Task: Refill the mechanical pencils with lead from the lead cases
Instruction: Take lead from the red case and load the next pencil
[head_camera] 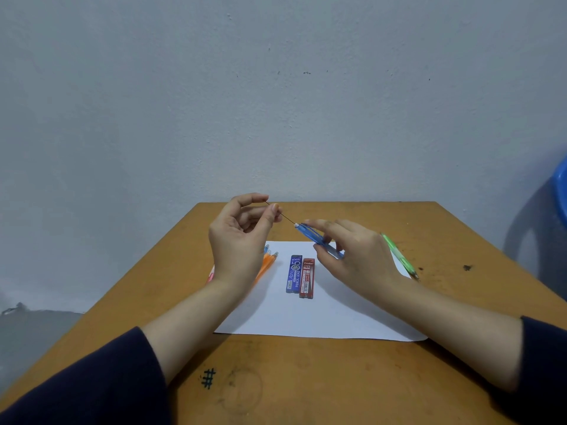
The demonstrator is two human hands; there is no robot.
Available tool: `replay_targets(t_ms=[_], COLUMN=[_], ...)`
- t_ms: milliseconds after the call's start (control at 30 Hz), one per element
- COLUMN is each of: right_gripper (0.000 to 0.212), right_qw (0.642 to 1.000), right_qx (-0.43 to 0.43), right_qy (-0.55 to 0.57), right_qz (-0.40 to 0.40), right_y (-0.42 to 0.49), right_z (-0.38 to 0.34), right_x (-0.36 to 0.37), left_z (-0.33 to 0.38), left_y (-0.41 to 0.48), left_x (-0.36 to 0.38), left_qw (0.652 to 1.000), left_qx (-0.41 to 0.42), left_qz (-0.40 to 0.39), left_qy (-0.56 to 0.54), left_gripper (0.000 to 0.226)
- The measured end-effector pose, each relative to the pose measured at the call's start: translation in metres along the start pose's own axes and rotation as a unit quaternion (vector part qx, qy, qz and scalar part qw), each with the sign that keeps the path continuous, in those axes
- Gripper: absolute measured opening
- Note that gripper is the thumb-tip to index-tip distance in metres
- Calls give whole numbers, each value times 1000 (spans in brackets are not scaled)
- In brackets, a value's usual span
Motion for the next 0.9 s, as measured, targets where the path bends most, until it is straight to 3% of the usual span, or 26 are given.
replay_targets(t_ms=[900], right_gripper=[36], right_qw=[1000], right_qx=[-4], right_qy=[6], right_qz=[11], right_y=[0], right_z=[0], right_x=[-1], left_z=[-3], left_y=[0], left_x=[1], left_qw=[1000], left_qx=[-17], left_qz=[11], left_qy=[-22], left_gripper=[15])
Point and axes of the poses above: each hand's wrist, its own y-axis towards the middle knuckle, its own x-axis out of the palm, z = x × y, the point moved 2 cm from there along y, towards the middle knuckle, and after that the axes turned 4 degrees about x, right-handed, at the moved point
